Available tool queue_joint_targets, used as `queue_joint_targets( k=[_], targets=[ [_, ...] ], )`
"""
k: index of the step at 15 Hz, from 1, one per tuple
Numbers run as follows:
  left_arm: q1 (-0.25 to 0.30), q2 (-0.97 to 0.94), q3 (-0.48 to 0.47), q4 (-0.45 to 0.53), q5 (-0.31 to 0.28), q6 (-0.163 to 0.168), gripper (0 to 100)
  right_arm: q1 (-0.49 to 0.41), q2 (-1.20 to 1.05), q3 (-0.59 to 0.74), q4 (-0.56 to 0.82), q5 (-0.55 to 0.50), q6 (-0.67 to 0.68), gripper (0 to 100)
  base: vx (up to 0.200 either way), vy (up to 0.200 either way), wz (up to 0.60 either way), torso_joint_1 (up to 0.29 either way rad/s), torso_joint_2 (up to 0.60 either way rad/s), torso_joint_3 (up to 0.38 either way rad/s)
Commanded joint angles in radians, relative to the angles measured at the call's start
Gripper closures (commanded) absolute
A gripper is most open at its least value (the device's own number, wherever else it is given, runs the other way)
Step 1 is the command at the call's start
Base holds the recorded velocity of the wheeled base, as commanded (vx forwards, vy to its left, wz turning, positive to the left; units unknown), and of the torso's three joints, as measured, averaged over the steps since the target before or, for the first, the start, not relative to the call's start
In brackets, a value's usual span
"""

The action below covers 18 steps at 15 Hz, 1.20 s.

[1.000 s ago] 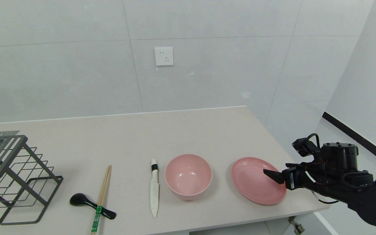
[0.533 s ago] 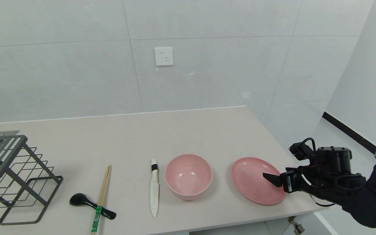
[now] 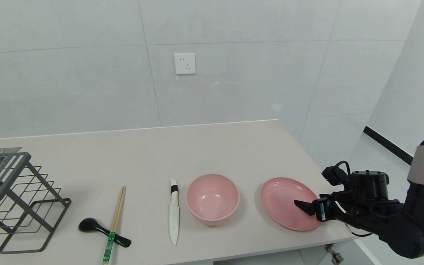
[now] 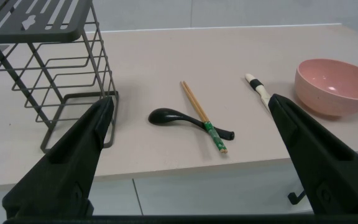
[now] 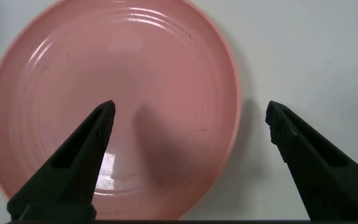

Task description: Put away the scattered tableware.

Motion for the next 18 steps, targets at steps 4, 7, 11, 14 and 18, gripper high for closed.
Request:
queue_joint_targets(
  k=[4, 7, 11, 14, 18],
  targets=[
    [0.000, 0.001, 0.000, 0.000, 0.001, 0.000, 0, 0.006, 0.011, -0.001, -0.013, 0.002, 0.001, 0, 0.000, 0.000, 0.00, 0.000, 0.00, 0.000],
    [0.000, 0.001, 0.000, -0.002, 0.001, -0.002, 0, 0.012, 0.031, 0.002, -0.039, 0.005, 0.002, 0, 0.000, 0.000, 0.00, 0.000, 0.00, 0.000],
    [0.000, 0.001, 0.000, -0.002, 0.003, -0.002, 0, 0.015, 0.053, 0.002, -0.042, 0.007, 0.001, 0, 0.000, 0.000, 0.00, 0.000, 0.00, 0.000],
    [0.000, 0.001, 0.000, 0.000, 0.003, -0.002, 0, 0.030, 0.073, 0.006, -0.040, 0.002, -0.001, 100, 0.000, 0.000, 0.00, 0.000, 0.00, 0.000],
    [0.000, 0.001, 0.000, -0.002, 0.003, -0.003, 0, 0.007, 0.085, 0.005, -0.042, -0.004, 0.010, 100, 0.000, 0.000, 0.00, 0.000, 0.00, 0.000]
  ],
)
